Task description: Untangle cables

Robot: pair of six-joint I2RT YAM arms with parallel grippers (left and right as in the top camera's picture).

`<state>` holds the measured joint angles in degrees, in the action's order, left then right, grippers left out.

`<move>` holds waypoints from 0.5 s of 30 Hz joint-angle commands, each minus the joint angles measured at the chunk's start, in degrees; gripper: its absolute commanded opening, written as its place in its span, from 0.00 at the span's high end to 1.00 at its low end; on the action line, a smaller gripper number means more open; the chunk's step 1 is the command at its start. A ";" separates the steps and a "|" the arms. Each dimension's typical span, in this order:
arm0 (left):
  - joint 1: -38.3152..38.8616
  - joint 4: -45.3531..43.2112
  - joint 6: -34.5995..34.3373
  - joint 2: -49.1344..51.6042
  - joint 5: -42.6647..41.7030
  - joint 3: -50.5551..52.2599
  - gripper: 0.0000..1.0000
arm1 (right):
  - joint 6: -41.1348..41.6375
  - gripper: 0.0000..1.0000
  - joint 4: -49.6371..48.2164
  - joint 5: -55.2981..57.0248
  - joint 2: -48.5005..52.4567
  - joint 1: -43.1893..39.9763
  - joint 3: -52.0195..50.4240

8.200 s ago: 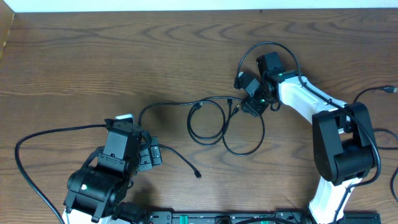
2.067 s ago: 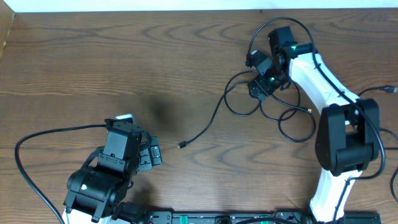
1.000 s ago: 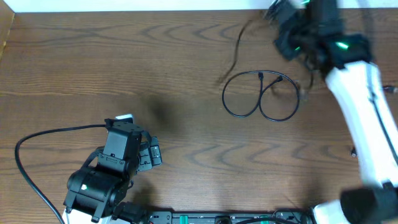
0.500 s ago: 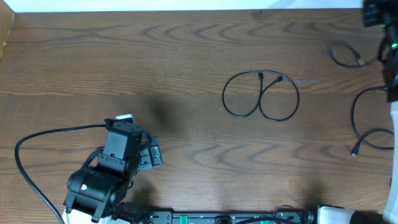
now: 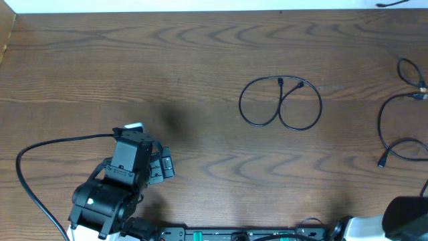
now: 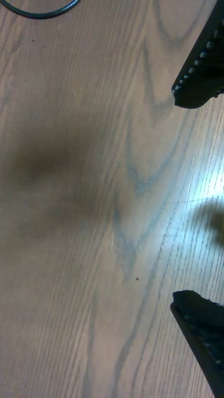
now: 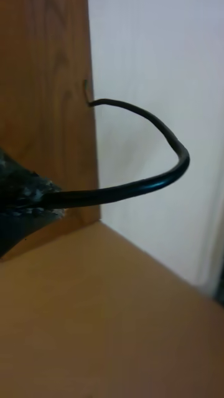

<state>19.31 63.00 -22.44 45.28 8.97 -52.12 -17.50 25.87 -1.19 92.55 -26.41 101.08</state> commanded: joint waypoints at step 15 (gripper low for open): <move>0.02 0.20 0.33 0.00 0.52 -0.98 0.02 | 5.92 0.99 0.70 -3.78 7.98 -16.52 -0.15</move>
<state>19.31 63.00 -22.46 45.25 8.97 -52.12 -13.78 27.18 -4.32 100.92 -40.73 101.01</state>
